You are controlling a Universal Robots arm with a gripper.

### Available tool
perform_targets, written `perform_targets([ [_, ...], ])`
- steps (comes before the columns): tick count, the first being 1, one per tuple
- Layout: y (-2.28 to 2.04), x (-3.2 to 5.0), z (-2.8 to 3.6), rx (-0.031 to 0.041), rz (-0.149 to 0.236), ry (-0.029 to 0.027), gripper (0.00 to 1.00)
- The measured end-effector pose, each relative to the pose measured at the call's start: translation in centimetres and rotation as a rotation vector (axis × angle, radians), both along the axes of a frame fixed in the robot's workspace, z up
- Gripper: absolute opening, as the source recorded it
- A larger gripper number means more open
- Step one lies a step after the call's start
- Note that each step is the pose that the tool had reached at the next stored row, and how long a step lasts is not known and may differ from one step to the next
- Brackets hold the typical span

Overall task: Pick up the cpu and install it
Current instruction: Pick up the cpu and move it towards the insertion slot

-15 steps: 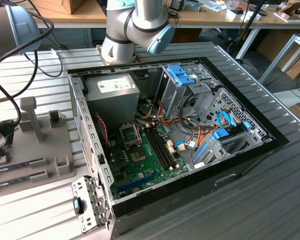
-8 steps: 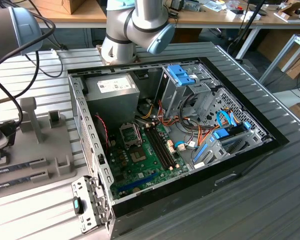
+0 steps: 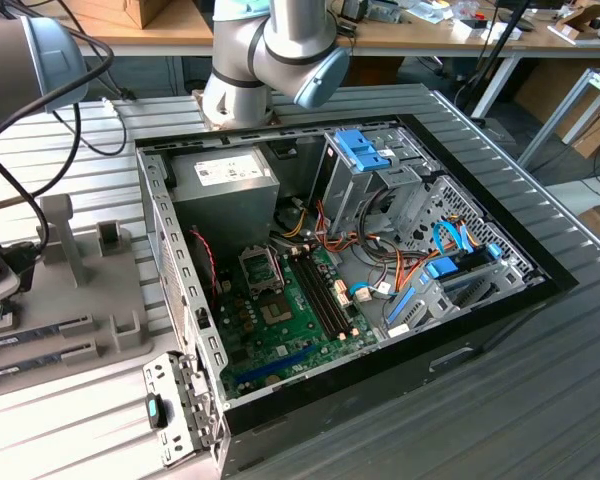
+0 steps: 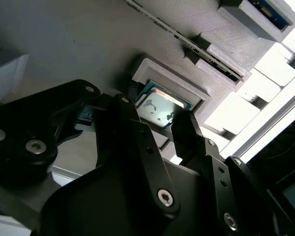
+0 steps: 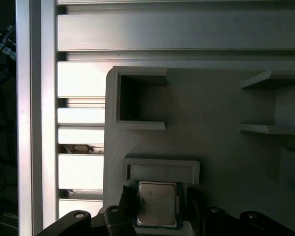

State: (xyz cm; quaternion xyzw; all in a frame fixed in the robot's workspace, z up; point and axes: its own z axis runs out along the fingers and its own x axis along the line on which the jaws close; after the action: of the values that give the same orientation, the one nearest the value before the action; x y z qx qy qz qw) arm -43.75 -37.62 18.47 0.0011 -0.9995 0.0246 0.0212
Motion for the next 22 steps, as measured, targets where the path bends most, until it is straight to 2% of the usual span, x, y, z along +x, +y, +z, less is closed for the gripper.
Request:
perform_targets([
  [4, 0.0, 0.0, -0.02, 0.0001, 0.0, -0.0001, 0.56],
  [5, 0.0, 0.0, -0.02, 0.0, 0.0, 0.0, 0.54],
  [6, 0.0, 0.0, -0.02, 0.0, 0.0, -0.0001, 0.47],
  [19, 0.0, 0.0, -0.06, 0.0001, 0.0, -0.0003, 0.47],
  [22, 0.0, 0.0, 0.4, 0.0001, 0.0, -0.0001, 0.47],
])
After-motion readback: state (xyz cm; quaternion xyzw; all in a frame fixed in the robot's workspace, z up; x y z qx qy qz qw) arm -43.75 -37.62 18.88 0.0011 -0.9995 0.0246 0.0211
